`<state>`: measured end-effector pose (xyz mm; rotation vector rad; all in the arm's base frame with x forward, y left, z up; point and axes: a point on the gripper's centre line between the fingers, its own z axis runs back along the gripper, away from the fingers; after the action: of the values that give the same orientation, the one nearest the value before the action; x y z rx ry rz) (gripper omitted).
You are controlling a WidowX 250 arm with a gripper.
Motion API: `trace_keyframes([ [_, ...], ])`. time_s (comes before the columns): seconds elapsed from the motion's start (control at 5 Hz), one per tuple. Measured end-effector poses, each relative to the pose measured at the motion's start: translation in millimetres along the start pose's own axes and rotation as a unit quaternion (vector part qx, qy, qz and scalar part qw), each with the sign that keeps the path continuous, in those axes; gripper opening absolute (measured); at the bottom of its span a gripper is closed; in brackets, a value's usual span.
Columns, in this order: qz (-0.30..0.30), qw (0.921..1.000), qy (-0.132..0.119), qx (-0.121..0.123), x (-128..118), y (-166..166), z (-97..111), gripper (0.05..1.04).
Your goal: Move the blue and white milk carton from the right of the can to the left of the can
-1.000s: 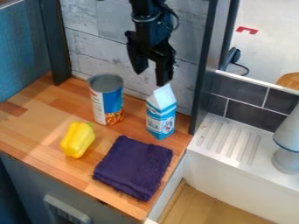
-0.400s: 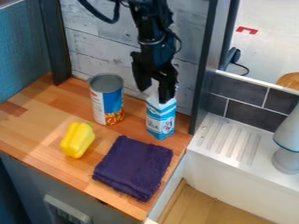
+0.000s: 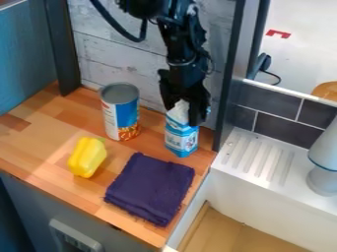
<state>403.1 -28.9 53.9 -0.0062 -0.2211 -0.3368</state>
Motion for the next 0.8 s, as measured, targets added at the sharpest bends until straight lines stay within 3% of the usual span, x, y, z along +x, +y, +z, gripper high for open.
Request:
trace_keyframes([
  [0.2,0.005,0.9999,-0.002,0.01,1.2,0.9,-0.6,0.81],
  [0.4,0.008,0.9999,-0.003,0.013,-0.3,1.6,-2.1,0.809],
  [0.6,0.019,0.9998,-0.004,0.0,-1.6,0.3,4.1,0.809],
  [0.8,0.061,0.9964,-0.056,-0.016,4.6,18.9,48.1,0.809],
])
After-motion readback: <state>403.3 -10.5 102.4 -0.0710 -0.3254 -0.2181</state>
